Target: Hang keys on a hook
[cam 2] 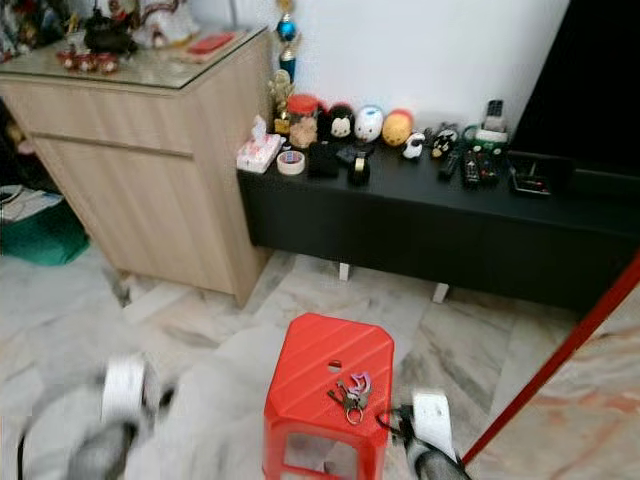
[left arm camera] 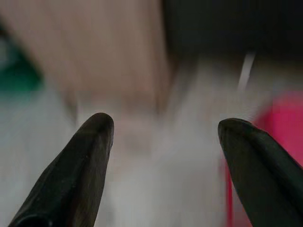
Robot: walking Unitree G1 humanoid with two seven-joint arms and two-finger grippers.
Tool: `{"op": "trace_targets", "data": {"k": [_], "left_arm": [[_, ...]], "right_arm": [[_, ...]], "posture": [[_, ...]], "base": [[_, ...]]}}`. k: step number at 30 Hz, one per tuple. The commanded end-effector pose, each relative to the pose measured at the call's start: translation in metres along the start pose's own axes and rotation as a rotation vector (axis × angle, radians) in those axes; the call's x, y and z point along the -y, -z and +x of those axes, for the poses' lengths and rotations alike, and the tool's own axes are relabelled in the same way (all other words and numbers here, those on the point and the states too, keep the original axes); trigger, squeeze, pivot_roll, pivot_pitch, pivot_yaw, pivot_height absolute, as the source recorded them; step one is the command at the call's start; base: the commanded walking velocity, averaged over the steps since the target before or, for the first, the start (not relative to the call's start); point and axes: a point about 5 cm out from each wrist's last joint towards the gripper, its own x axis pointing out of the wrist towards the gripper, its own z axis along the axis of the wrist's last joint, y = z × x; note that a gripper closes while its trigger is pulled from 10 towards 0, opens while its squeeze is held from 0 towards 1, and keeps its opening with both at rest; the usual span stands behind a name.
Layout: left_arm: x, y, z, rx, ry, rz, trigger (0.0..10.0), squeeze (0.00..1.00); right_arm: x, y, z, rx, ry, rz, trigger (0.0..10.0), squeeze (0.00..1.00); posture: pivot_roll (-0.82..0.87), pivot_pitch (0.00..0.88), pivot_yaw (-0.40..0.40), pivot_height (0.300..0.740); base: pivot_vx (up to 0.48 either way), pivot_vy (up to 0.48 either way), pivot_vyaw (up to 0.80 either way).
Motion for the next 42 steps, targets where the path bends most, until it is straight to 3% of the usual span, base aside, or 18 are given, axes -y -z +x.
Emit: {"op": "trace_targets", "data": {"k": [1, 5, 12, 17, 26, 34, 42], "left_arm": [[0.005, 0.014, -0.011, -0.033, 0.026, -0.026, 10.0, 0.00], [0.009, 0.007, -0.012, 0.039, 0.037, -0.090, 10.0, 0.00], [0.020, -0.004, -0.018, 0.128, 0.003, -0.149, 10.0, 0.00], [0.024, -0.006, -0.017, 0.140, 0.001, -0.167, 10.0, 0.00], [0.010, -0.015, -0.013, 0.160, -0.040, -0.170, 10.0, 0.00], [0.018, -0.017, -0.013, 0.169, -0.022, -0.170, 10.0, 0.00], [0.025, -0.013, -0.020, 0.164, -0.027, -0.189, 10.0, 0.00]], "right_arm": [[0.001, -0.010, 0.000, 0.077, 0.016, 0.006, 10.0, 0.00], [0.000, -0.024, 0.001, 0.177, -0.001, 0.057, 10.0, 0.00], [0.015, -0.028, -0.009, 0.274, 0.016, 0.038, 10.0, 0.00], [0.025, -0.024, -0.012, 0.264, 0.046, 0.023, 10.0, 0.00], [0.020, -0.036, -0.008, 0.293, 0.041, 0.022, 10.0, 0.00], [0.025, -0.023, -0.009, 0.220, 0.051, 0.007, 10.0, 0.00], [0.023, -0.021, -0.010, 0.202, 0.014, -0.009, 10.0, 0.00]], "posture": [[0.04, 0.000, -0.014, 0.740], [0.03, 0.000, -0.009, 0.740], [0.04, 0.000, -0.062, 0.740], [0.03, 0.000, -0.082, 0.740], [0.00, 0.000, -0.046, 0.740], [0.03, 0.000, -0.068, 0.740], [0.05, 0.000, -0.108, 0.693]], "base": [[0.000, 0.000, 0.00], [0.000, 0.000, 0.00], [0.000, 0.000, 0.00], [0.000, 0.000, 0.00], [0.000, 0.000, 0.00], [0.000, 0.000, 0.00], [0.000, 0.000, 0.00]]}}
